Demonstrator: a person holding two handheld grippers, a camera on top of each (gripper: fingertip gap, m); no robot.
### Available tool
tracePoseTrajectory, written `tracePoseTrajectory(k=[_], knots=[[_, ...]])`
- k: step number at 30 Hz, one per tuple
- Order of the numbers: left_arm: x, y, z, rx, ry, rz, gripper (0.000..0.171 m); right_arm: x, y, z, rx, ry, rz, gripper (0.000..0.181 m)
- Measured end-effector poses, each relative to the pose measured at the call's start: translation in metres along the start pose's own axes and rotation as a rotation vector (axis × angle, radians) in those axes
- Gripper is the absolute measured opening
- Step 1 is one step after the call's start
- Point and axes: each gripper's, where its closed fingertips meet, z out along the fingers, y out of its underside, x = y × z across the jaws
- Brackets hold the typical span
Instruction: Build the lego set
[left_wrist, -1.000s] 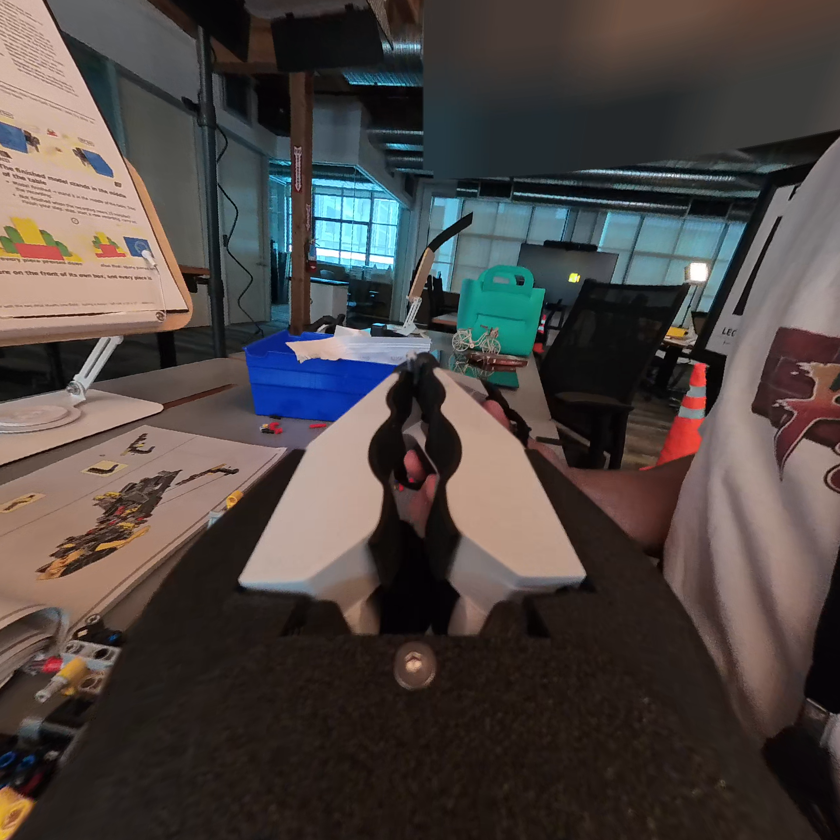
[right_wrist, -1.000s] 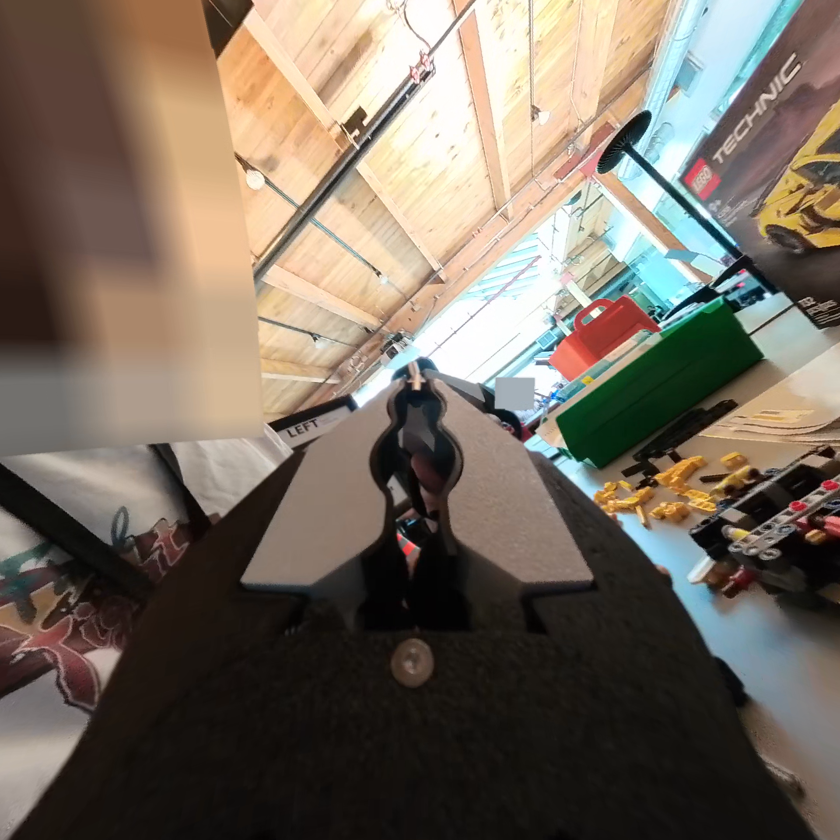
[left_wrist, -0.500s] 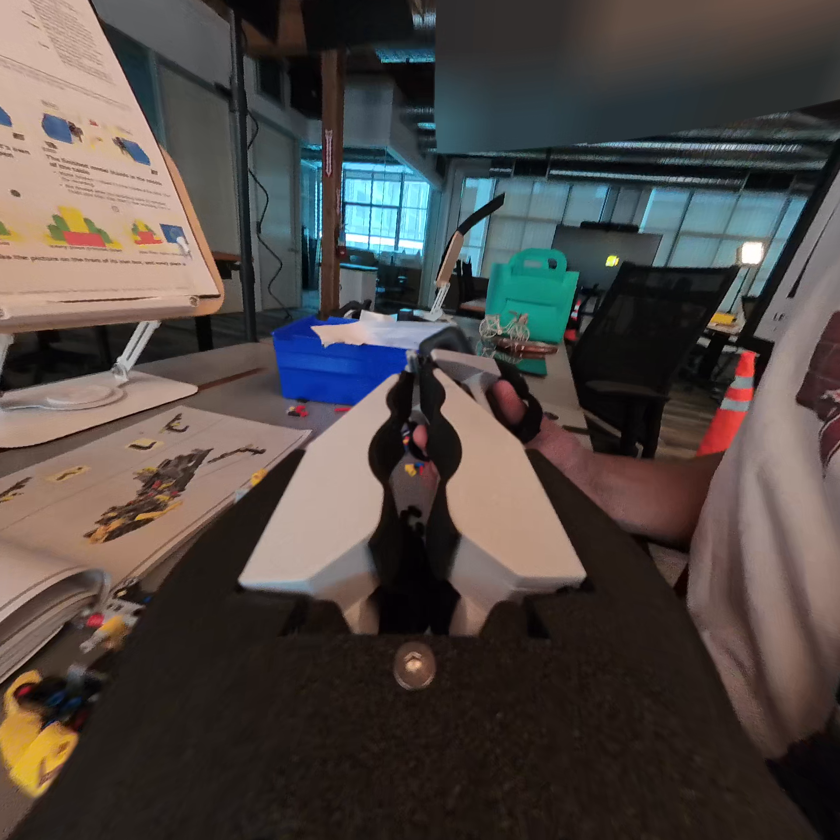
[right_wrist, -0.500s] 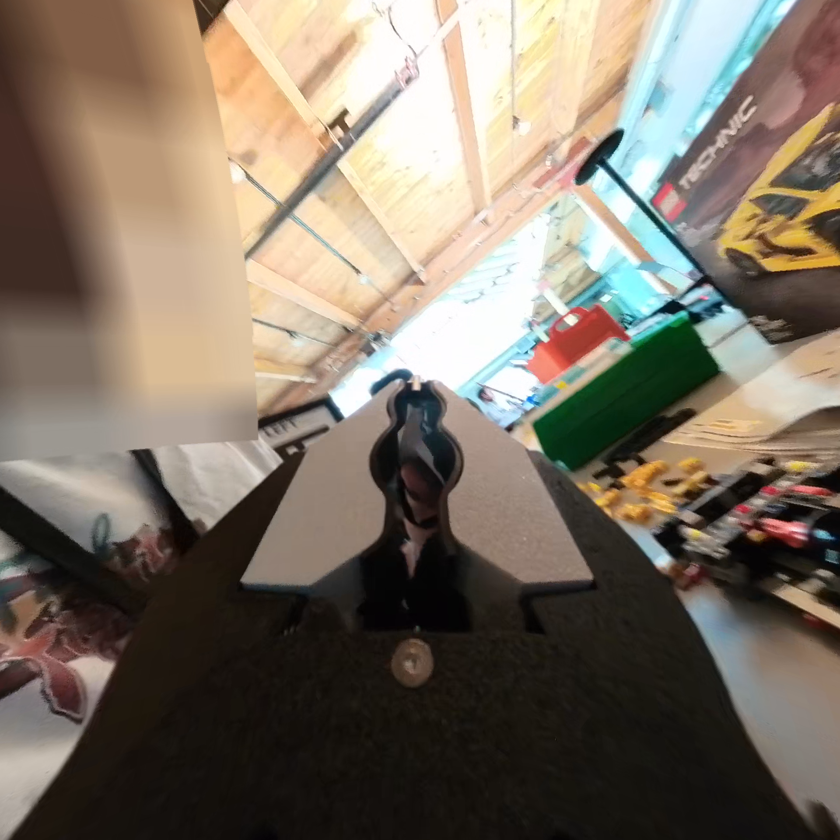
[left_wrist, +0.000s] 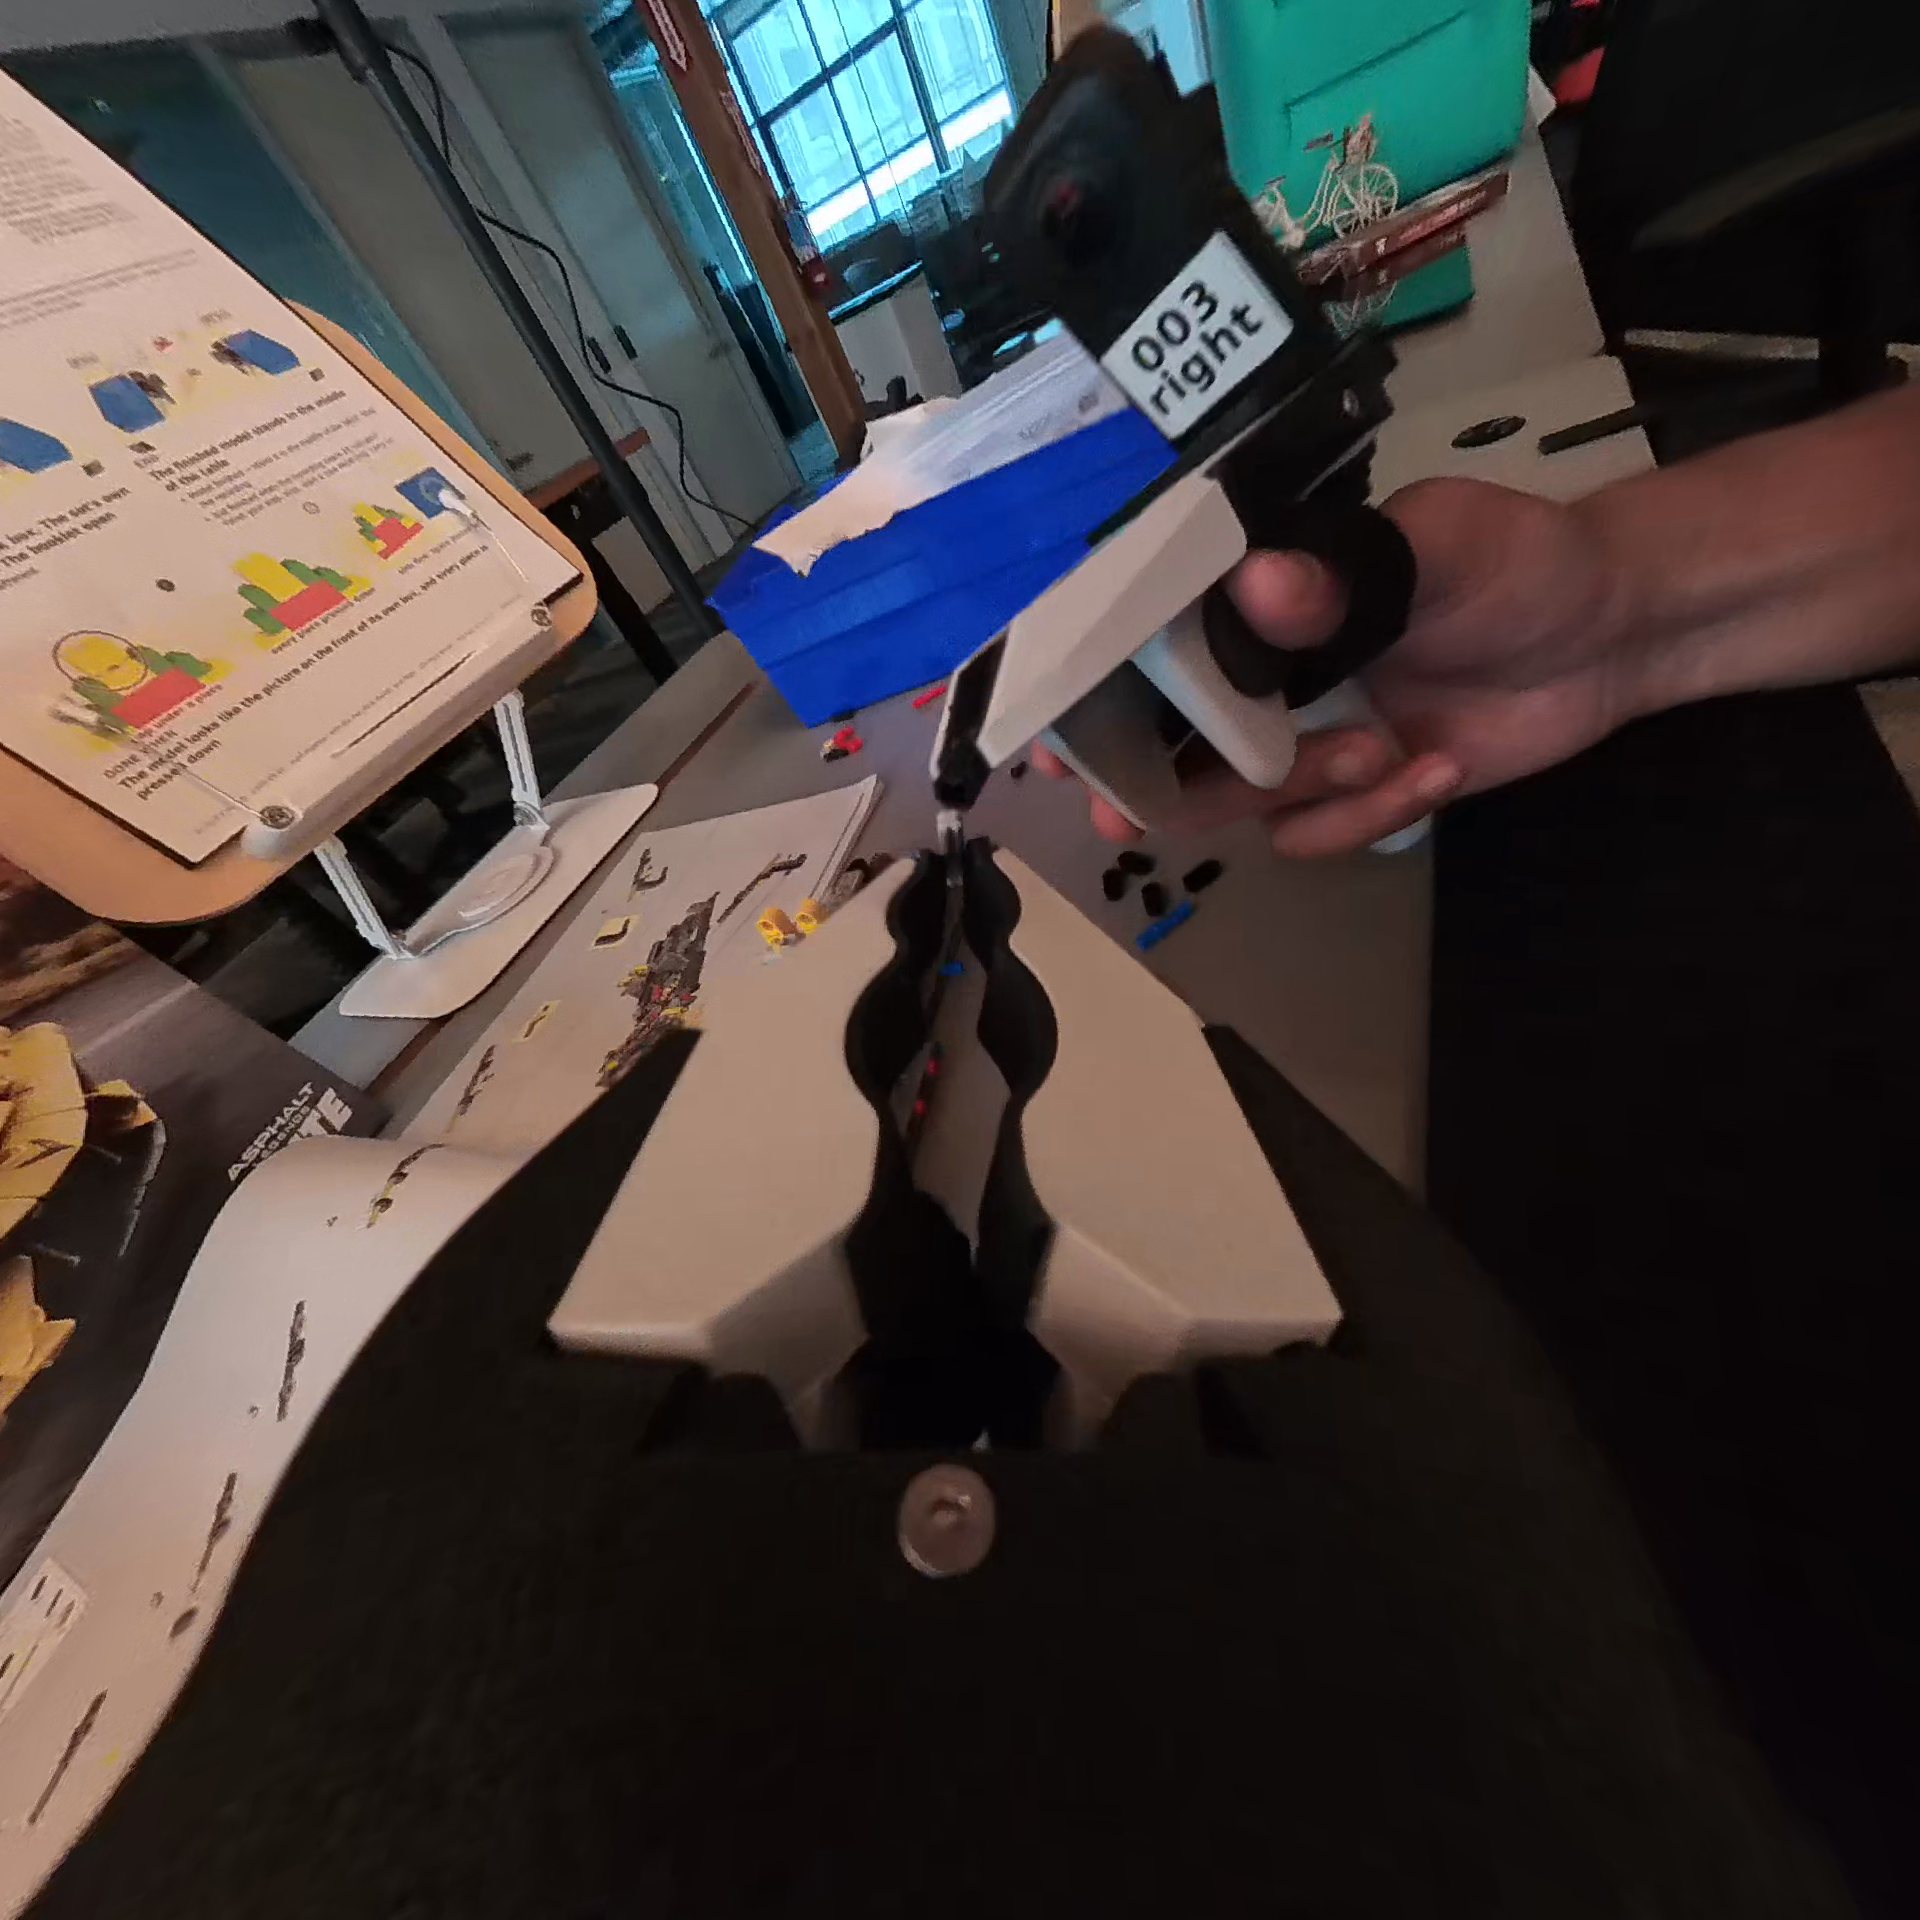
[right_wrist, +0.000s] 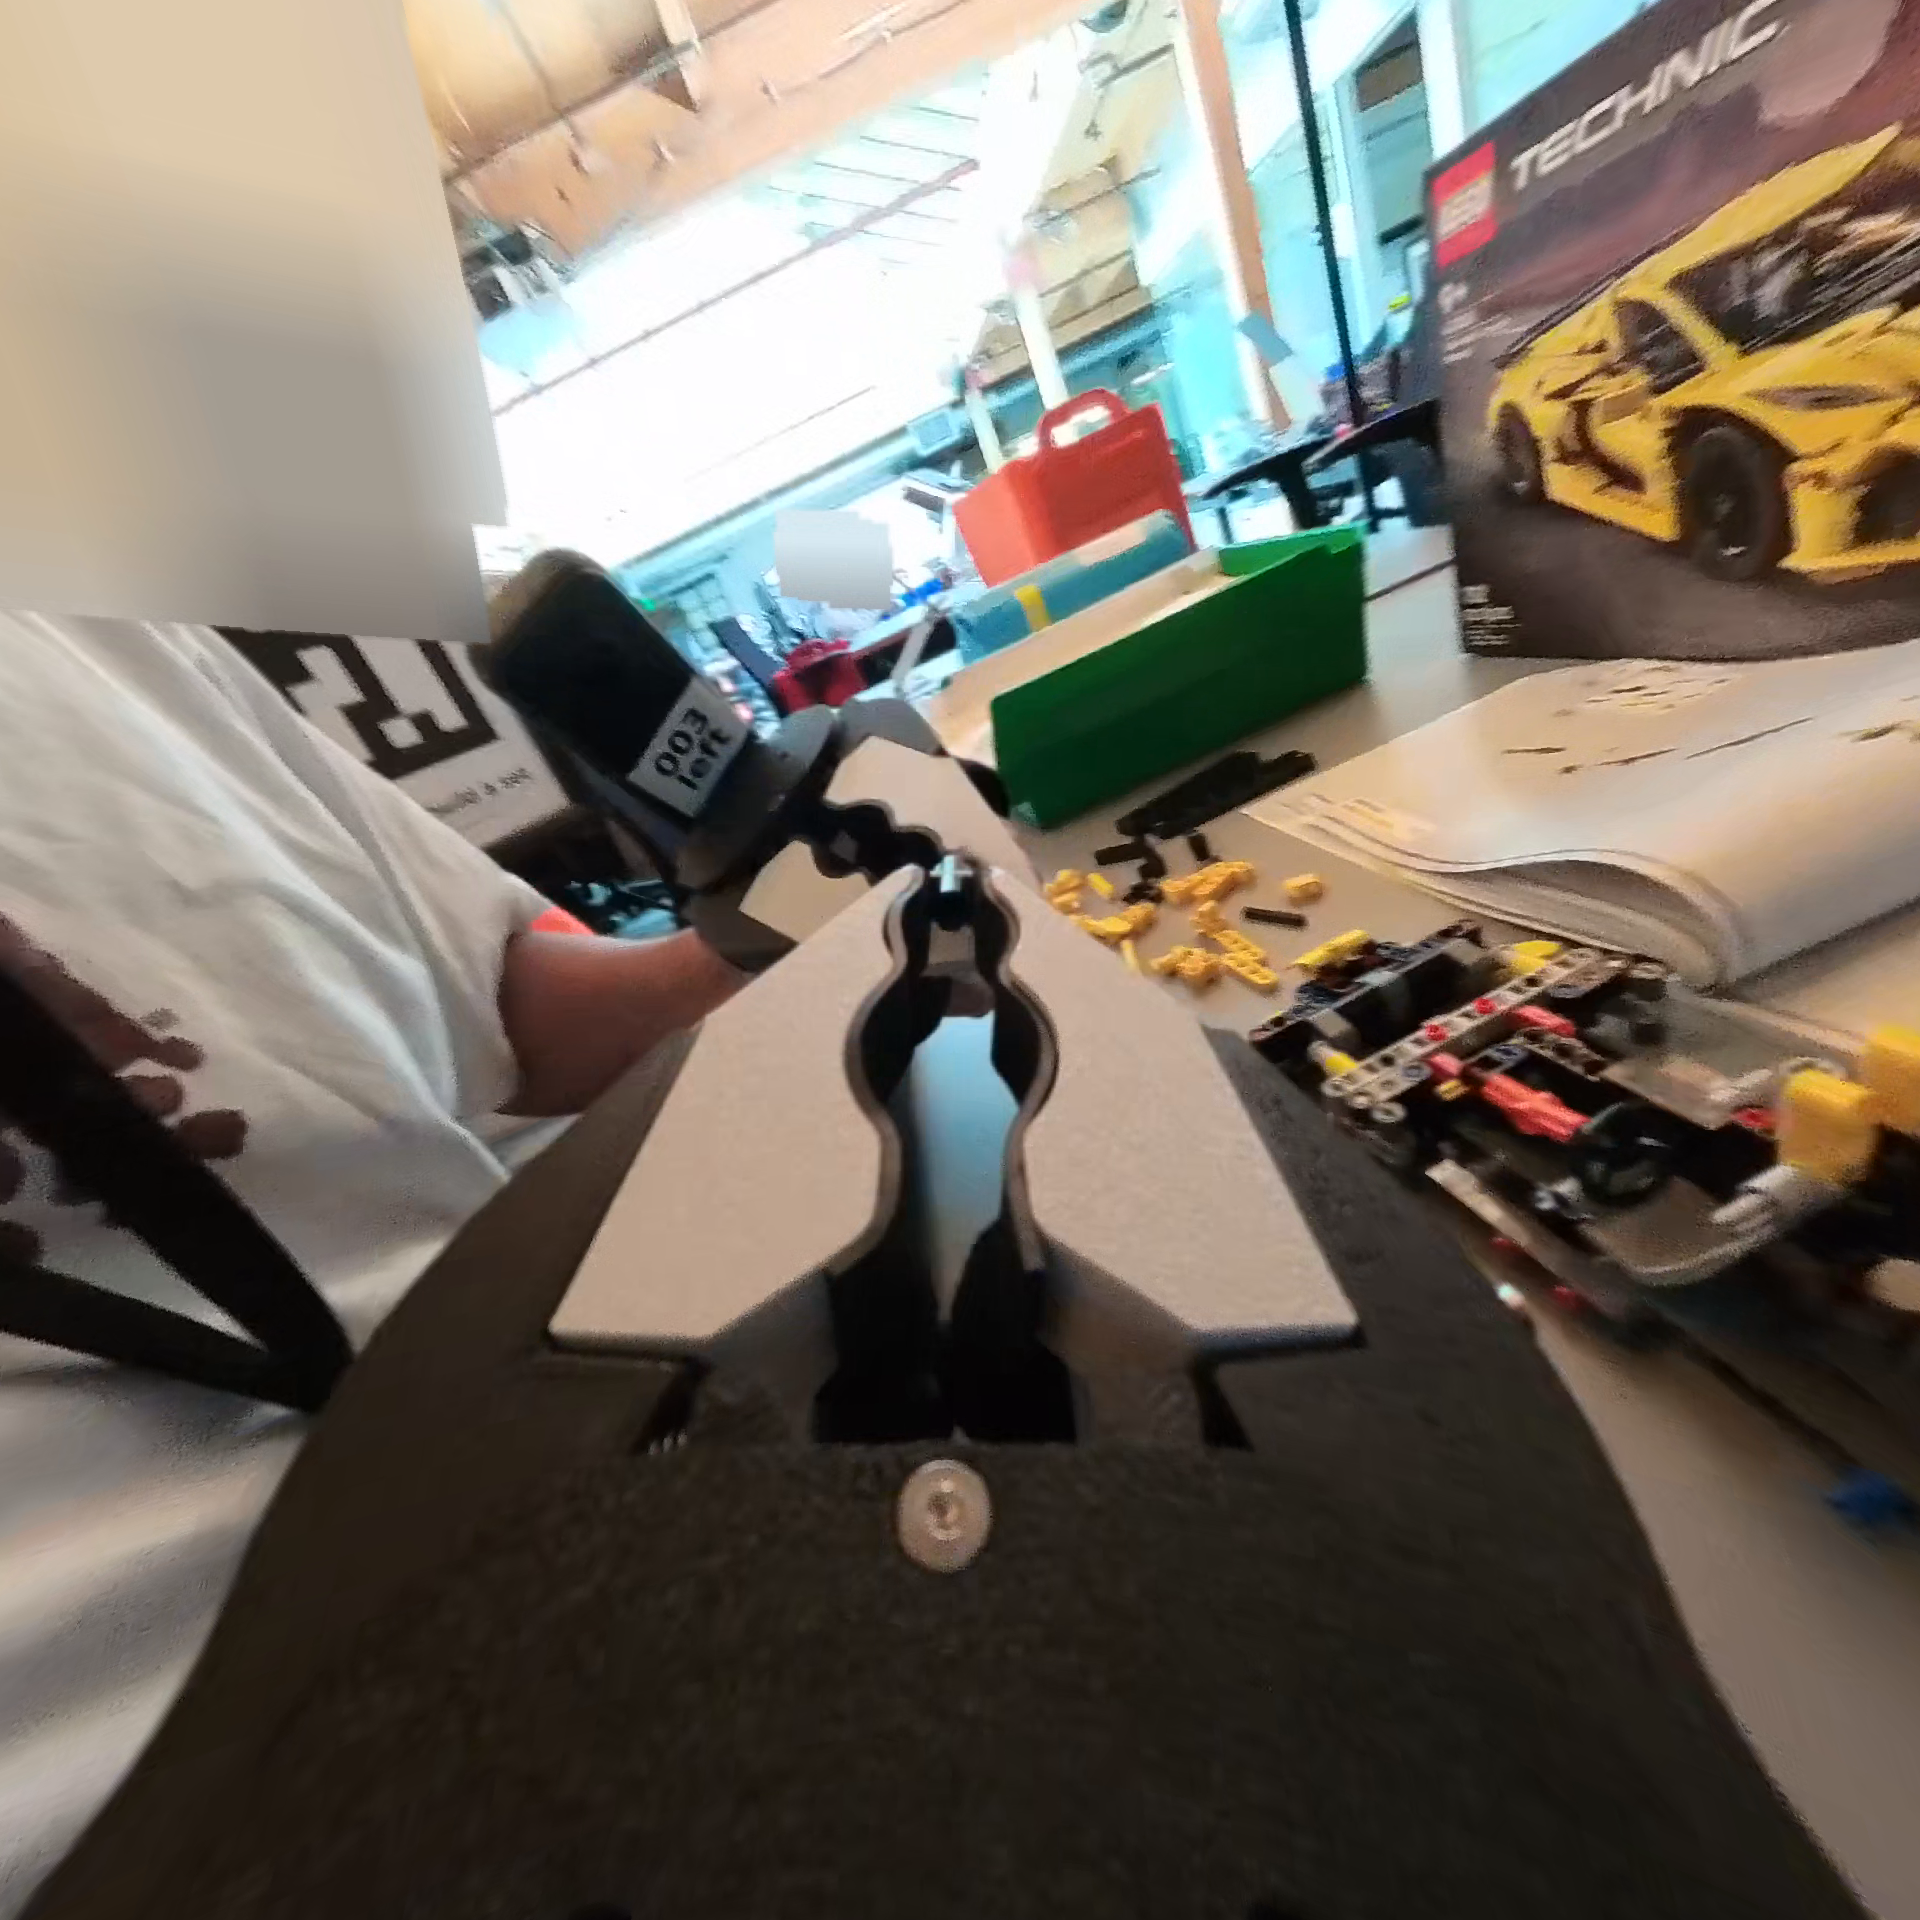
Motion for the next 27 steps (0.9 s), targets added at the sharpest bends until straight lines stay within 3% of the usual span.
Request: tracePoseTrajectory(k=[11,15,18,21,27], knots=[[-0.001,0.016,0.006,-0.09,-0.039,0.137,0.0,0.015,0.018,0.003,-0.121,0.111,-0.095,0.007],[0.002,0.004,0.004,0.028,0.024,-0.061,0.001,0.005,-0.015,-0.014,0.072,-0.058,0.088,0.006],[0.001,-0.011,-0.002,0.131,0.072,-0.195,0.002,0.011,-0.005,-0.018,0.026,-0.157,0.317,0.006],[0.004,-0.017,-0.004,0.174,0.097,-0.214,0.002,0.004,-0.003,-0.014,0.047,-0.283,0.519,0.006],[0.005,-0.027,-0.007,0.242,0.141,-0.309,0.002,-0.005,-0.004,-0.013,0.051,-0.379,0.602,0.006]])
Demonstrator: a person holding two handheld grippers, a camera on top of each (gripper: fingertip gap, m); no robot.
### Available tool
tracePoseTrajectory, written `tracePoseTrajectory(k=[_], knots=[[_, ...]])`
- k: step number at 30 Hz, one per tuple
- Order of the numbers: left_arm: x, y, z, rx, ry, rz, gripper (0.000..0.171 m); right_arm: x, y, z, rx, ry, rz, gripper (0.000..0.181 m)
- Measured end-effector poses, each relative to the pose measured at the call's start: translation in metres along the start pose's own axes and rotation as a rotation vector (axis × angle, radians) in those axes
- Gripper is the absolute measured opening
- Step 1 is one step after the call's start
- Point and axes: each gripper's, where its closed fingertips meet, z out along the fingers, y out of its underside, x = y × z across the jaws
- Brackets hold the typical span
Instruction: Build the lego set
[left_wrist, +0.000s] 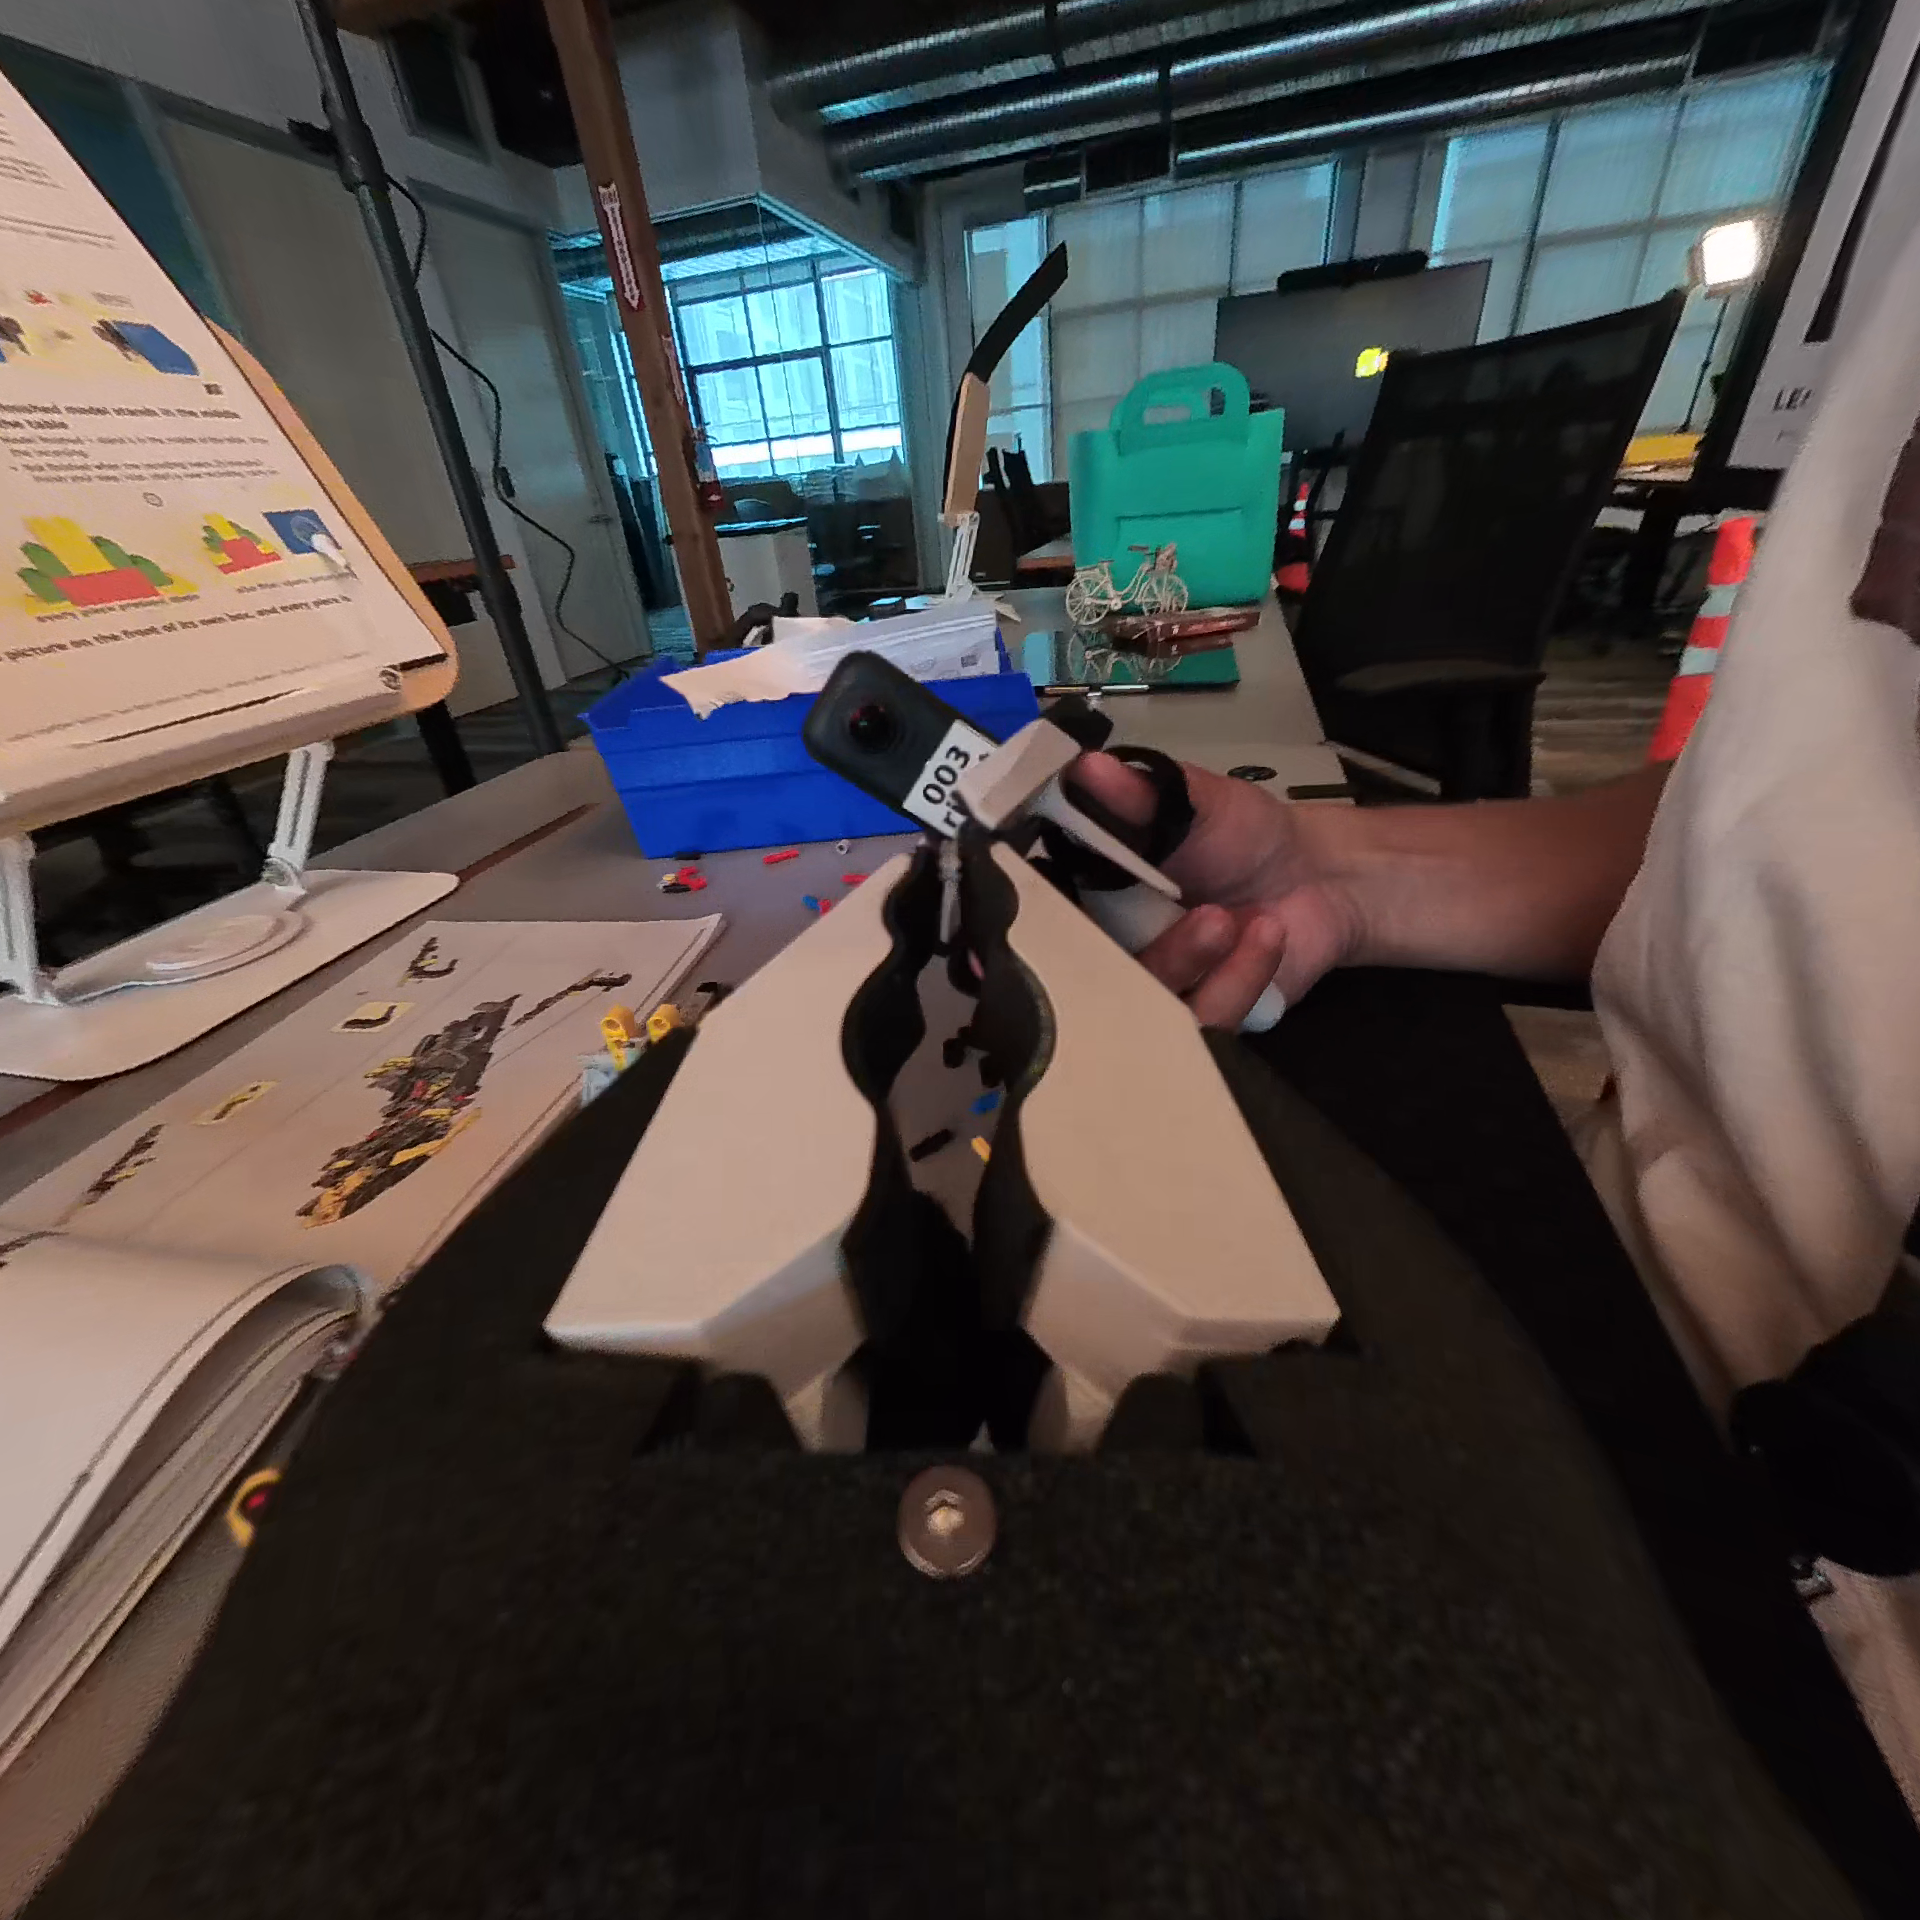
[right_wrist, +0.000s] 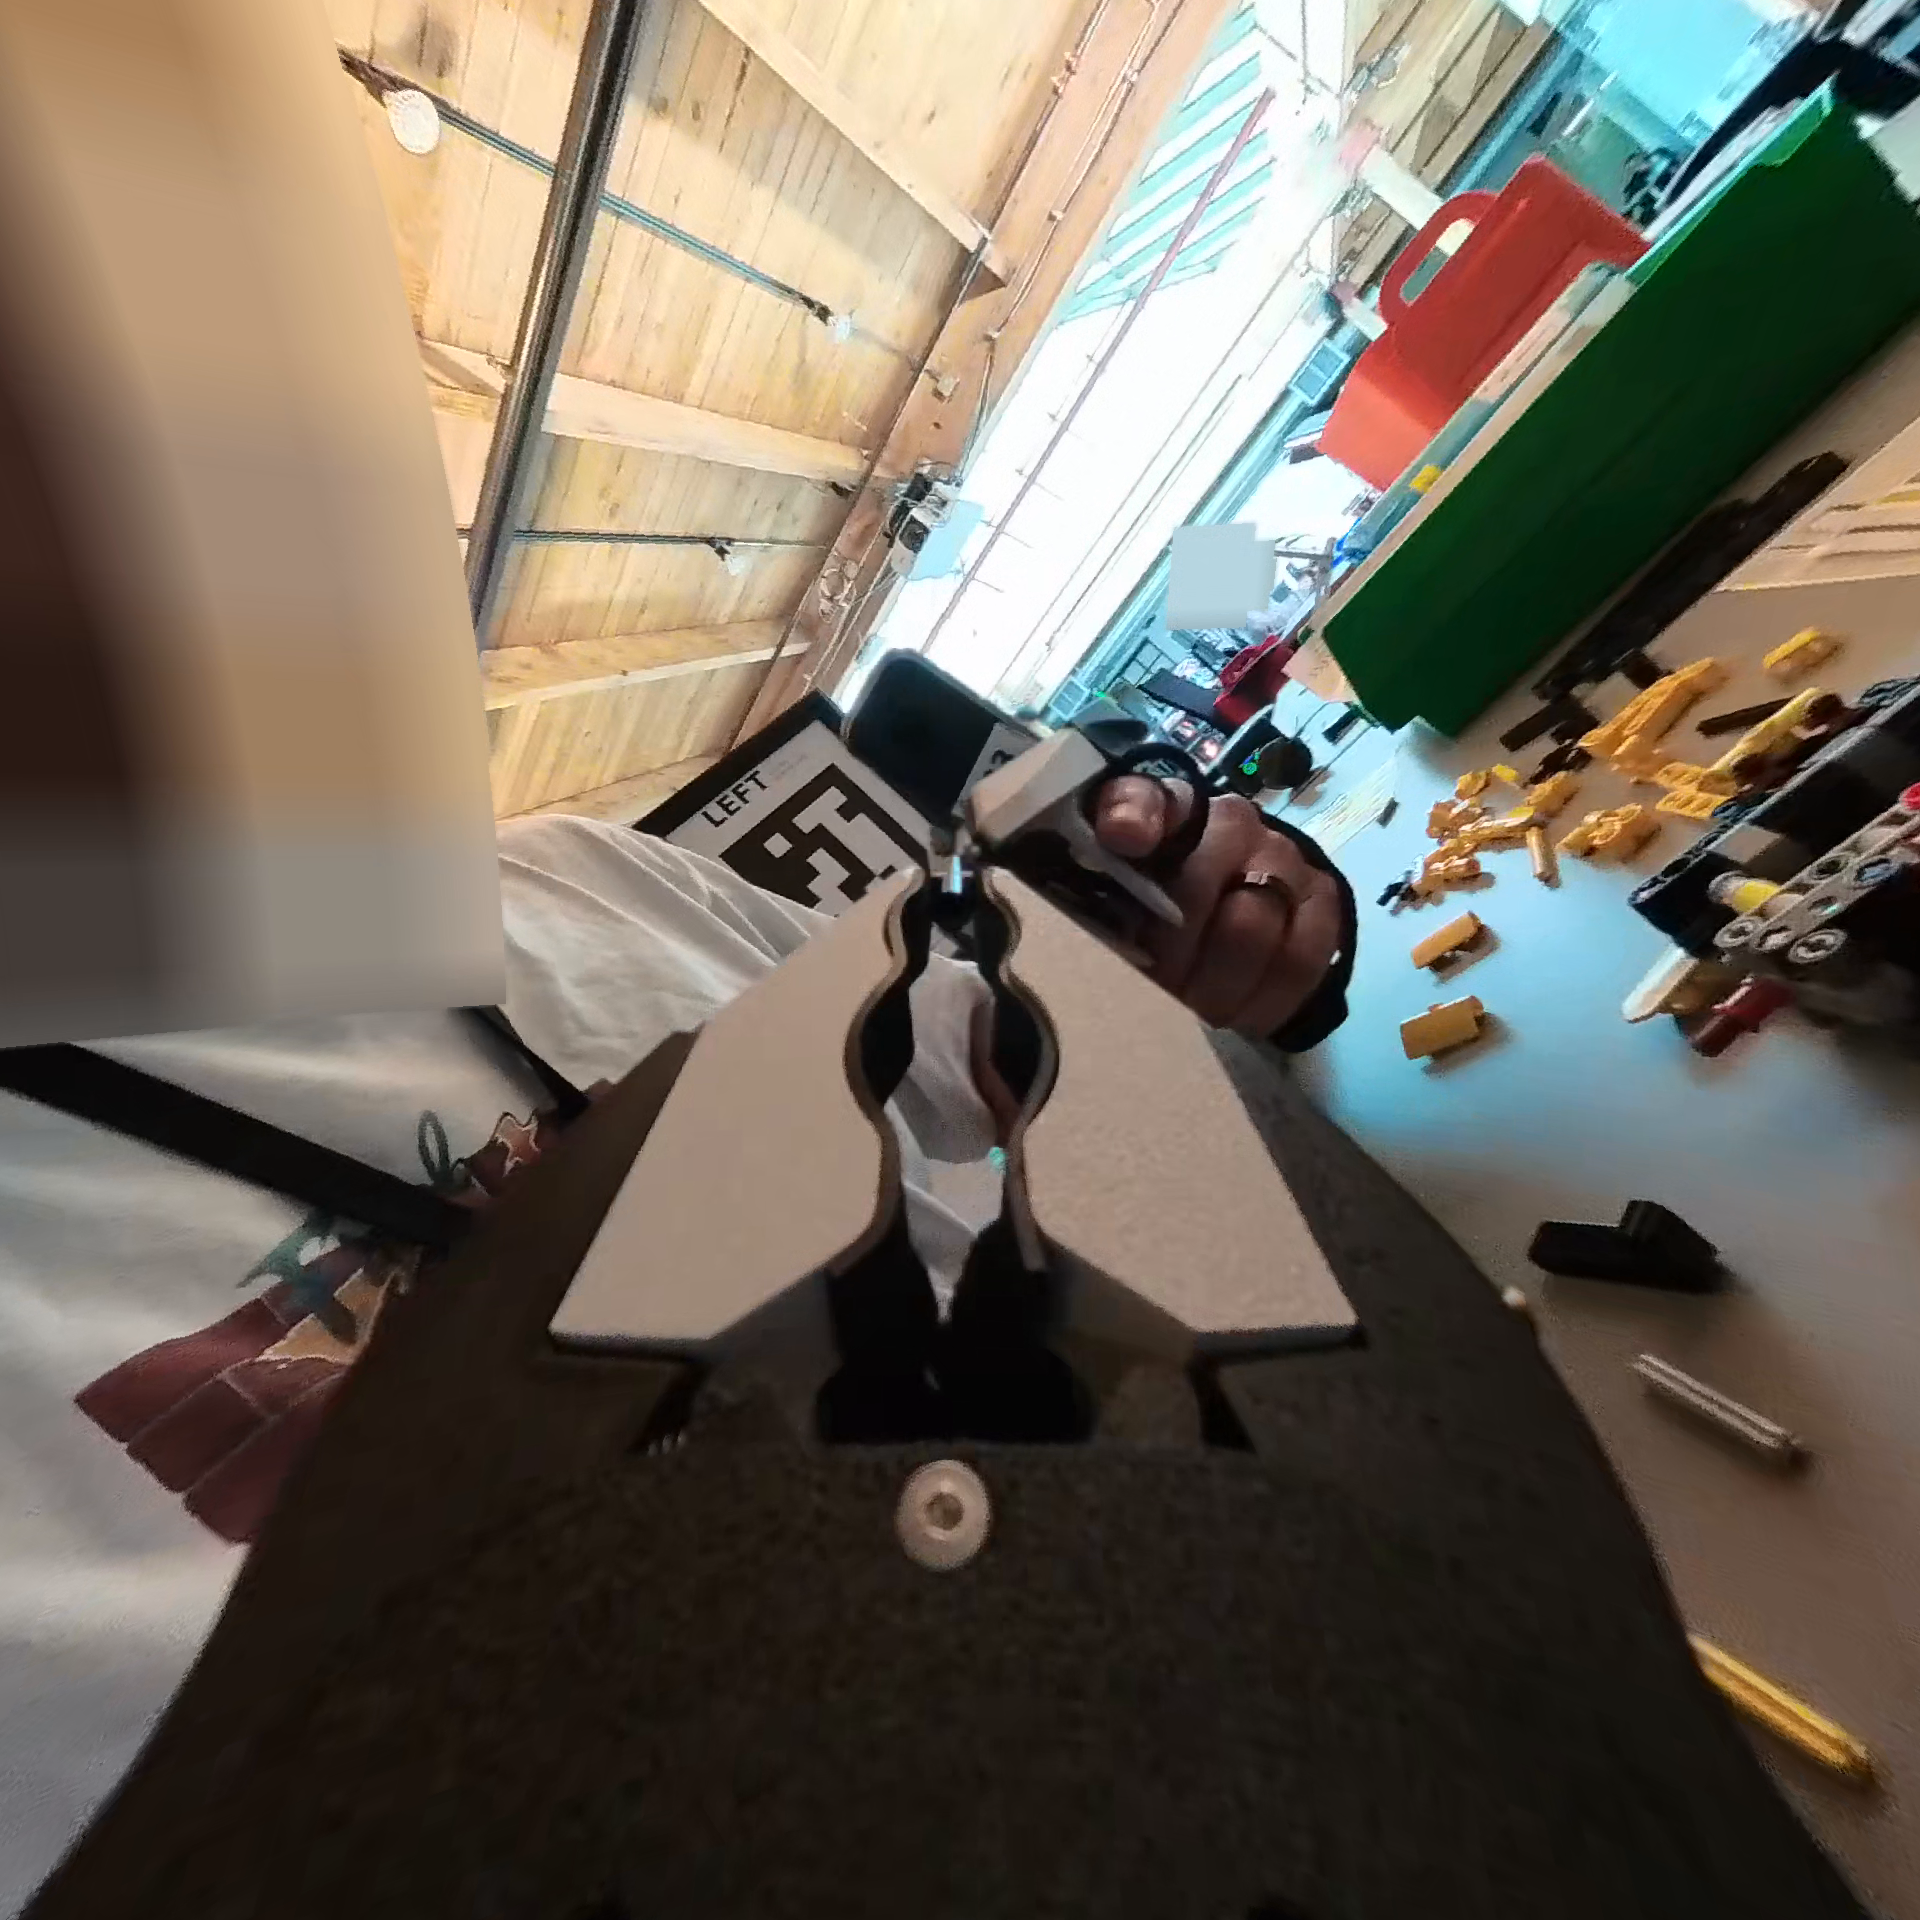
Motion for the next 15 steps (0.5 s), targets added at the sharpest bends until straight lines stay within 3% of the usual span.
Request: tracePoseTrajectory(k=[15], knots=[[-0.0013,0.0012,-0.0005,0.0,-0.001,-0.009,0.002,0.0019,-0.0022,0.0007,0.007,0.013,-0.022,0.006]])
